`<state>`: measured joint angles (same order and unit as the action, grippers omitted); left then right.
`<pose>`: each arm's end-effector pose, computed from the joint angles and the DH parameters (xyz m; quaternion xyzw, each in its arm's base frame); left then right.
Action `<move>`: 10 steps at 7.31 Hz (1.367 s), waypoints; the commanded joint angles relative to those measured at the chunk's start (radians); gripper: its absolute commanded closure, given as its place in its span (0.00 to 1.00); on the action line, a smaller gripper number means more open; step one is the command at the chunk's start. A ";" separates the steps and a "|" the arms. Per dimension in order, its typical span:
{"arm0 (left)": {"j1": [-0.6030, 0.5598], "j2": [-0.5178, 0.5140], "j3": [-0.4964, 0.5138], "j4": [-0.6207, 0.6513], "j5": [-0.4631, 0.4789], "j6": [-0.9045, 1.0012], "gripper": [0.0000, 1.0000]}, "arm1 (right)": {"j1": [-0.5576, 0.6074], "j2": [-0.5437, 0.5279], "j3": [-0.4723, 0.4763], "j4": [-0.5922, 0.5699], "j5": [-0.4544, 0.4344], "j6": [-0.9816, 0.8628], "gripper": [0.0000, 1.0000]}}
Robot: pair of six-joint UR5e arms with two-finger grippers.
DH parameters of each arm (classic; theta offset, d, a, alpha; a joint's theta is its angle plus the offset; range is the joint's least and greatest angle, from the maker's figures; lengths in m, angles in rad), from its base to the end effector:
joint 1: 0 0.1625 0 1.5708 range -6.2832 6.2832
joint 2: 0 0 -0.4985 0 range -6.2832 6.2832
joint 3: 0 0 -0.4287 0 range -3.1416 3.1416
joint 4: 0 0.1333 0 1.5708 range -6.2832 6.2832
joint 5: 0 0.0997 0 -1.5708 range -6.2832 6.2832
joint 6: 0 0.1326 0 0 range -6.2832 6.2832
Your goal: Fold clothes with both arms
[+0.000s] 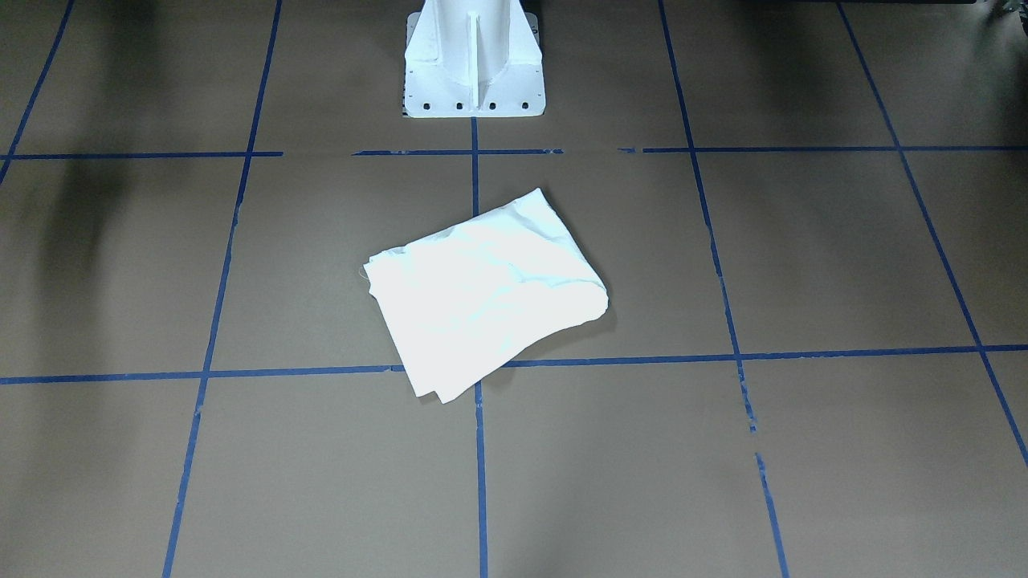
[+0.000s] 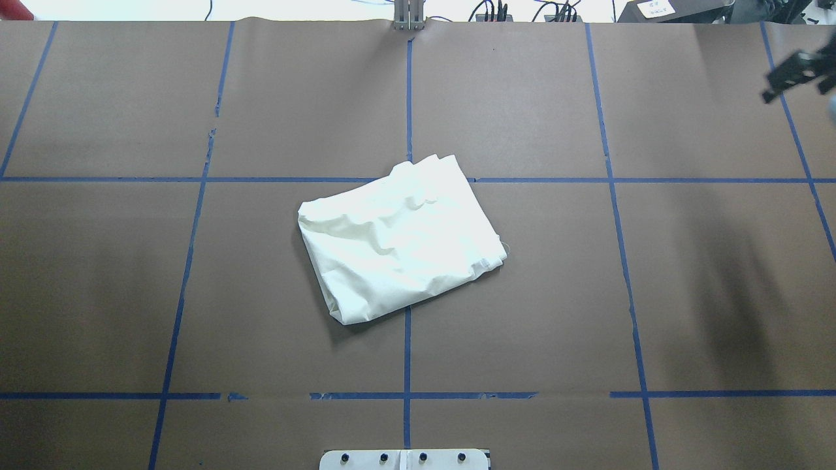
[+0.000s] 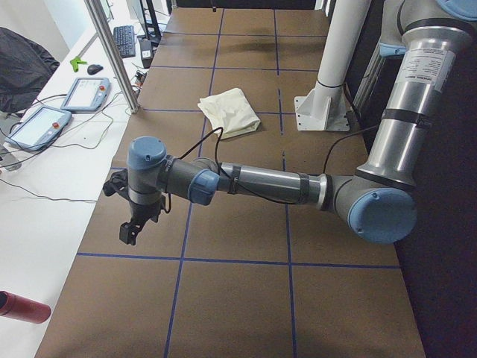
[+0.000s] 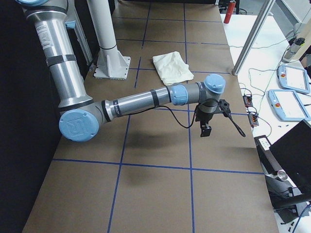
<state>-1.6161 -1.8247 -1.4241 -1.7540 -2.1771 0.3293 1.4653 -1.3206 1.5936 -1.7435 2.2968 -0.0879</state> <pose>-0.0884 -0.6749 0.6750 0.1907 0.2645 0.1764 0.9287 -0.0229 -0.6466 0.6186 0.0437 -0.3550 -0.1079 0.9276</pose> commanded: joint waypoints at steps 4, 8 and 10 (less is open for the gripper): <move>-0.067 0.091 0.080 -0.092 -0.096 0.091 0.00 | 0.099 -0.129 0.006 -0.010 0.038 -0.162 0.00; -0.024 0.213 -0.095 -0.027 -0.090 -0.102 0.00 | 0.099 -0.169 -0.006 -0.008 0.041 -0.133 0.00; -0.010 0.257 -0.302 0.202 -0.102 -0.218 0.00 | 0.102 -0.181 -0.006 -0.002 0.047 -0.131 0.00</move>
<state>-1.6349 -1.5951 -1.6049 -1.6852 -2.2721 0.1825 1.5659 -1.4944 1.5880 -1.7480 2.3403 -0.2217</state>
